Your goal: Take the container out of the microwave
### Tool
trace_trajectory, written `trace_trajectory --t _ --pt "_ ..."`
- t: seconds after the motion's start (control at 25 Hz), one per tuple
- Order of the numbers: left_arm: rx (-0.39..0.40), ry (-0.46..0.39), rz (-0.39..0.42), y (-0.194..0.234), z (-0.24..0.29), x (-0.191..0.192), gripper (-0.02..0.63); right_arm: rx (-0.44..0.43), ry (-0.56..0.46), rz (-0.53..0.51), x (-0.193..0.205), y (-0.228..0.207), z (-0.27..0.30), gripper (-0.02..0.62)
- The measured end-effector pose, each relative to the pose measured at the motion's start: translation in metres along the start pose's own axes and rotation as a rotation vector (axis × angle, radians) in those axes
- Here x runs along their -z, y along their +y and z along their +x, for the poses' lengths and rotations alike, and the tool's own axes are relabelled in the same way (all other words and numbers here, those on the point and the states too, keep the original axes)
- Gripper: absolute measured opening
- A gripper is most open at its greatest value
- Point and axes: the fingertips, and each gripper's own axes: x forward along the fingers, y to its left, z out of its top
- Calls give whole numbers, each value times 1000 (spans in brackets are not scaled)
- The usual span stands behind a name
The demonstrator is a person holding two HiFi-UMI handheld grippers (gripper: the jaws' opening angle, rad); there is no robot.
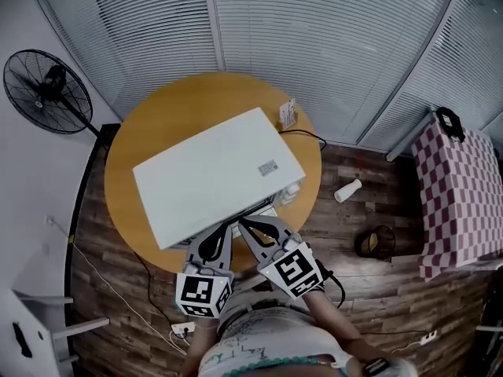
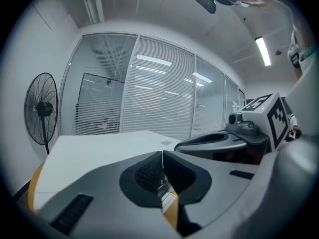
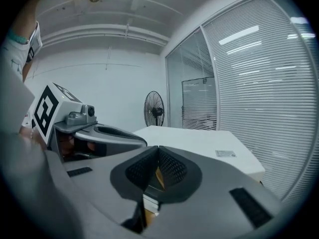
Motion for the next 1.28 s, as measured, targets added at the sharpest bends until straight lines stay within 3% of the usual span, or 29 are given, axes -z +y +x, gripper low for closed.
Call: trace_trajectory --t 1.28 --pt "22 42 1 -4 8 29 15 40 53 -4 14 -2 -2 -6"
